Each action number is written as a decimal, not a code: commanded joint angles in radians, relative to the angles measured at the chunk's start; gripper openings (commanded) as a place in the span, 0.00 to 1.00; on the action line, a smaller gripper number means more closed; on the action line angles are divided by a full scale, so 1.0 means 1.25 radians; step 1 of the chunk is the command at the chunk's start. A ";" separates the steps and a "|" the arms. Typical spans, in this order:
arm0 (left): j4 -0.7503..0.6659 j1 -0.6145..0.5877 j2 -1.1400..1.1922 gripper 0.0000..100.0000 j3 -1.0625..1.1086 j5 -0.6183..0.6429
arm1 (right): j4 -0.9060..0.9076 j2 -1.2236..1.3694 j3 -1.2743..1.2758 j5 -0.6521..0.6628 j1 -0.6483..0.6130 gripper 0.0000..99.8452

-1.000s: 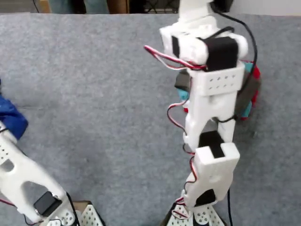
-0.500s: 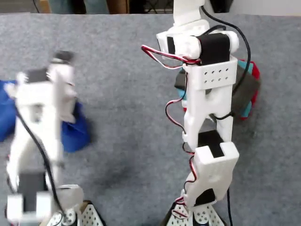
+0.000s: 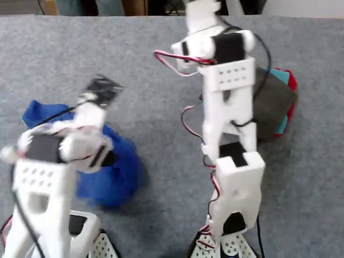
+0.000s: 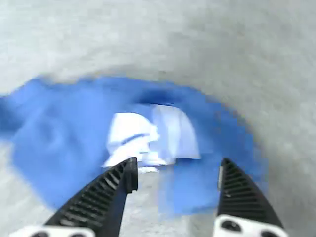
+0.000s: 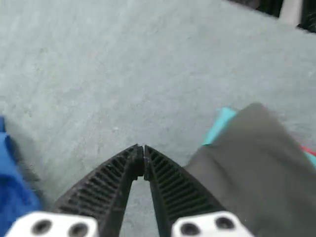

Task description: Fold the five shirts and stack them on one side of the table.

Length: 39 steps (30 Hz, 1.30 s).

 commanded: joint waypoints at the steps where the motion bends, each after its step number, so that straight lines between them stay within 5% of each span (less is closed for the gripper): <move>1: 0.000 -0.249 -0.087 0.29 -0.002 -0.015 | 0.000 0.036 -0.001 -0.005 -0.083 0.11; 5: -0.083 -0.552 -0.096 0.29 0.098 -0.059 | -0.002 0.101 -0.004 -0.007 -0.227 0.22; 10: -0.320 -0.879 -0.041 0.29 0.269 -0.118 | -0.014 0.206 -0.004 -0.001 -0.398 0.22; 16: -0.563 -1.055 0.060 0.29 0.385 -0.196 | -0.016 0.344 -0.008 -0.001 -0.504 0.21; 19: -0.582 -1.071 0.104 0.29 0.390 -0.220 | -0.018 0.397 -0.008 0.000 -0.511 0.18; 23: -0.583 -1.066 0.156 0.29 0.390 -0.222 | -0.044 0.429 -0.009 0.001 -0.473 0.01; 33: -0.576 -0.913 0.249 0.29 0.390 -0.217 | 0.004 0.299 -0.026 -0.007 -0.201 0.01; 39: -0.536 -0.759 0.315 0.29 0.328 -0.109 | 0.002 0.165 0.158 -0.001 -0.045 0.01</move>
